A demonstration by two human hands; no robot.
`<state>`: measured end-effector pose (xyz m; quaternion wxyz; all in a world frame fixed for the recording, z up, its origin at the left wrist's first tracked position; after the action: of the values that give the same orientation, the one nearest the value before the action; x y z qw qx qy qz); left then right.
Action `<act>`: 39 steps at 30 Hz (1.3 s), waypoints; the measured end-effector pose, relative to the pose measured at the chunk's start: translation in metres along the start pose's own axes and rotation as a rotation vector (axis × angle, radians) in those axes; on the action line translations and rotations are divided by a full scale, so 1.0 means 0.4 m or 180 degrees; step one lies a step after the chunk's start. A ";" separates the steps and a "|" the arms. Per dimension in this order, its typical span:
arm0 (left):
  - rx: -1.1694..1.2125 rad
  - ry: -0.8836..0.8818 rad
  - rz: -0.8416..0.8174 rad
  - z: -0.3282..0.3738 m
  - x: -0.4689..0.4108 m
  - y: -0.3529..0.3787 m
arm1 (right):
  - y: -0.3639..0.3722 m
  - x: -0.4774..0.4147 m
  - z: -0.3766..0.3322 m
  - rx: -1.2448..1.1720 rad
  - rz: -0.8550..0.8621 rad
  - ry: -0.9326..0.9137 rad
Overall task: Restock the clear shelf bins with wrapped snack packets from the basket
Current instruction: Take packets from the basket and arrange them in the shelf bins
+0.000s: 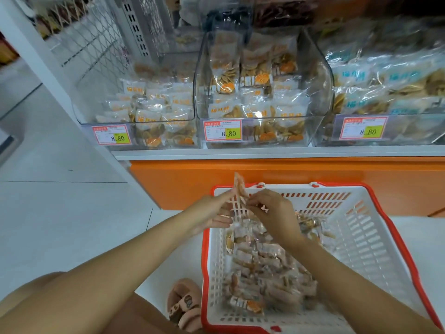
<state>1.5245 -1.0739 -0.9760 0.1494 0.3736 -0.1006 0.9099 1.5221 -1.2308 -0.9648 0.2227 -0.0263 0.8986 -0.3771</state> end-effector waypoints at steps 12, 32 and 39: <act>0.0699 0.1401 -0.0634 0.290 0.116 0.077 | -0.250 -0.077 -0.189 0.0944 0.0204 -0.2400; -0.1893 0.2650 0.2229 0.535 0.080 -0.094 | -0.479 -0.658 -0.049 0.2044 -0.0061 0.0495; -0.2471 0.2941 0.2464 0.532 0.058 -0.092 | -0.401 -0.756 0.026 0.2579 -0.0513 0.1052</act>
<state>1.6601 -1.0978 -0.8079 -0.0347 -0.1925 -0.4689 0.8613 1.7789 -1.2872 -0.7457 0.0383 0.0537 0.6969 -0.7141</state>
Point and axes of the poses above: each hand's wrist, its own x-axis away from the middle knuckle, its own y-axis out of the palm, z = x × y, the point moved 6 cm from there along -x, towards the middle knuckle, and after that the axes turned 4 degrees about -y, right-handed, at the moved point
